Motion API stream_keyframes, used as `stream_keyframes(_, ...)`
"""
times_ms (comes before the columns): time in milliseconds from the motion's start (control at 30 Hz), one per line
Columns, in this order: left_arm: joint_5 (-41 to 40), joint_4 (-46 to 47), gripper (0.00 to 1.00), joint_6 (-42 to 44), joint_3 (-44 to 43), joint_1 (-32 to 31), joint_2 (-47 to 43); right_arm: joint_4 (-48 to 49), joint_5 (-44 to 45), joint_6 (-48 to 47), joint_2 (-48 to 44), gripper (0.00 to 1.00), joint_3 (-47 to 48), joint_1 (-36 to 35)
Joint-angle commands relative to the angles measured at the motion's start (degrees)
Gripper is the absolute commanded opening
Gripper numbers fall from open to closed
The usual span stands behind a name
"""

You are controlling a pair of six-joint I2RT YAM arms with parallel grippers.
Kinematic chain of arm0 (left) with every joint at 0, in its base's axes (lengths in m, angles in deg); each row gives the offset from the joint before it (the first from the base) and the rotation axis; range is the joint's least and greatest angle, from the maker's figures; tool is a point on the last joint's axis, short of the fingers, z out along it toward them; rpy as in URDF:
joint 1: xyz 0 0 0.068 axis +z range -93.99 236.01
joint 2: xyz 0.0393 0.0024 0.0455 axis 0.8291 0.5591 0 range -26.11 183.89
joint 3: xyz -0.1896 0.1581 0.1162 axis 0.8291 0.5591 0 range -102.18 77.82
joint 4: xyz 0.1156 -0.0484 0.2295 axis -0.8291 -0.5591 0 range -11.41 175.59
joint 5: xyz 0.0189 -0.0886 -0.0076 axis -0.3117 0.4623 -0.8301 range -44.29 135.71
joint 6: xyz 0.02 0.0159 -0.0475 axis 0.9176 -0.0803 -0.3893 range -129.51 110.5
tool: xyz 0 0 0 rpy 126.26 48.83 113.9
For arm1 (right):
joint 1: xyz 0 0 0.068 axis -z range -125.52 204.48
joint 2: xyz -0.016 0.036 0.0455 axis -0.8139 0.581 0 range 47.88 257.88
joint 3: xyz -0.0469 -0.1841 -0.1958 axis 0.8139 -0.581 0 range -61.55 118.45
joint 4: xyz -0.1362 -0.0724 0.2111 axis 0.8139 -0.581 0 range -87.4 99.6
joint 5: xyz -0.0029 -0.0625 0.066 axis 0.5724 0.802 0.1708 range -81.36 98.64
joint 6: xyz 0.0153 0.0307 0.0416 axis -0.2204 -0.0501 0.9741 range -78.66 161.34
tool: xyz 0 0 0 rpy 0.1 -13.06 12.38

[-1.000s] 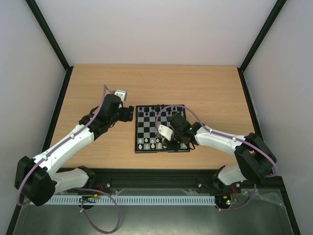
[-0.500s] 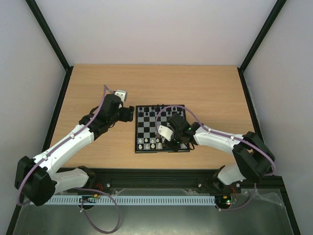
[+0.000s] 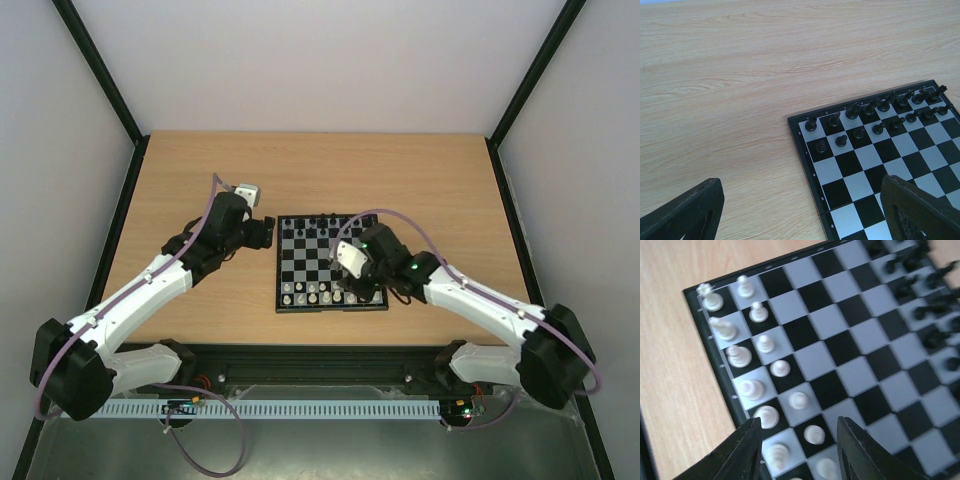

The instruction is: Set up the chess pieces on the board

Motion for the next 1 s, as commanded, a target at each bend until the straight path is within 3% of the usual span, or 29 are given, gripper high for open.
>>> stream_keyframes(0, 0.11, 0.14, 0.88, 0.43, 0.02, 0.32, -0.09, -3.25, -1.62, 2.34, -6.17, 0.45, -0.35, 5.83)
stream_keyframes(100, -0.8, 0.43, 0.88, 0.41, 0.42, 0.31, -0.72, -2.58, -4.28, 5.3, -9.55, 0.49, -0.04, 12.68)
stream_keyframes(233, -2.76, 0.61, 0.88, 0.33, 0.56, 0.31, -1.17, 0.81, -5.58, 12.6, -14.32, 0.71, 0.34, 21.39)
stream_keyframes(367, -5.37, 0.97, 0.88, 0.38, -0.09, 0.31, -2.14, 5.96, 1.14, 22.02, -18.04, 1.0, 1.87, 29.29)
stream_keyframes(500, -12.32, -0.19, 0.92, -1.17, -3.25, 0.34, -3.54, 5.68, 3.41, 27.75, -16.16, 0.99, 7.94, 36.37)
stream_keyframes(567, -15.15, -0.42, 0.99, -1.85, -4.74, 0.31, -4.53, 2.4, 2.87, 30.5, -13.24, 0.99, 12.79, 38.45)
stream_keyframes(767, -17.9, -2.3, 0.99, -1.59, -11.66, 0.33, -6.64, -4.61, 5.63, 36.53, -7.05, 0.98, 26.13, 38.98)
stream_keyframes(967, -22.3, -8.11, 0.99, 1.11, -20.77, 0.31, -2.57, -5.9, 7.99, 38.38, -9.97, 0.99, 31.65, 38.98)
